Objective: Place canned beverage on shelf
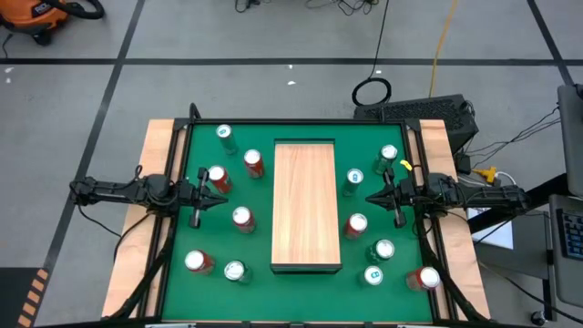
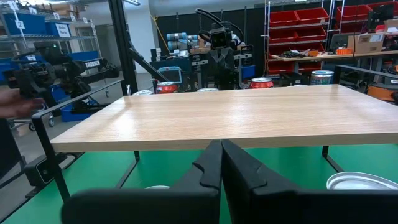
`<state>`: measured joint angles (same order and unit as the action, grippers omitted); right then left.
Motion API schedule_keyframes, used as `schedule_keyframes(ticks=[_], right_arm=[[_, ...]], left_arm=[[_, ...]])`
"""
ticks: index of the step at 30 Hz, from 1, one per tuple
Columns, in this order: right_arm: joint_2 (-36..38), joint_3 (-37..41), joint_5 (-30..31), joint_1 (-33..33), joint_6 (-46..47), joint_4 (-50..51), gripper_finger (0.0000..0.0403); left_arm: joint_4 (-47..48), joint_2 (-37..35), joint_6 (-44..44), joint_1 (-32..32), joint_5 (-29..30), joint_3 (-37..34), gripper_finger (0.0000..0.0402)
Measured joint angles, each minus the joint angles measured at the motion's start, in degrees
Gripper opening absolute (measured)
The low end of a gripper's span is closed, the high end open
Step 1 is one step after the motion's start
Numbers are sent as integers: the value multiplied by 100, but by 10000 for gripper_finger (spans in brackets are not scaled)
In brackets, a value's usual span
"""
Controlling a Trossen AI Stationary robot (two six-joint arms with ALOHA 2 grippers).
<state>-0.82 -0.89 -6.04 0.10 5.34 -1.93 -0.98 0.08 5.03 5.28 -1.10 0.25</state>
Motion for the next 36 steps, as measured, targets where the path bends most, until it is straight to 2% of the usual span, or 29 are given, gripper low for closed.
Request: schedule_keyframes(ticks=[10,16,24,30,36], right_arm=[[0,2,0,0,-76,2,0],[0,0,0,0,-782,-20,0],[0,0,-42,0,-385,-24,0],[0,2,-24,0,-1021,-16,0],[2,-198,-28,0,-900,-116,0]], left_arm=[[-23,0,11,0,96,0,0],[-24,0,21,-2,105,0,0],[-25,0,22,-1,114,0,0],[-24,1,21,-2,120,0,0],[-39,1,-17,-2,275,0,0]])
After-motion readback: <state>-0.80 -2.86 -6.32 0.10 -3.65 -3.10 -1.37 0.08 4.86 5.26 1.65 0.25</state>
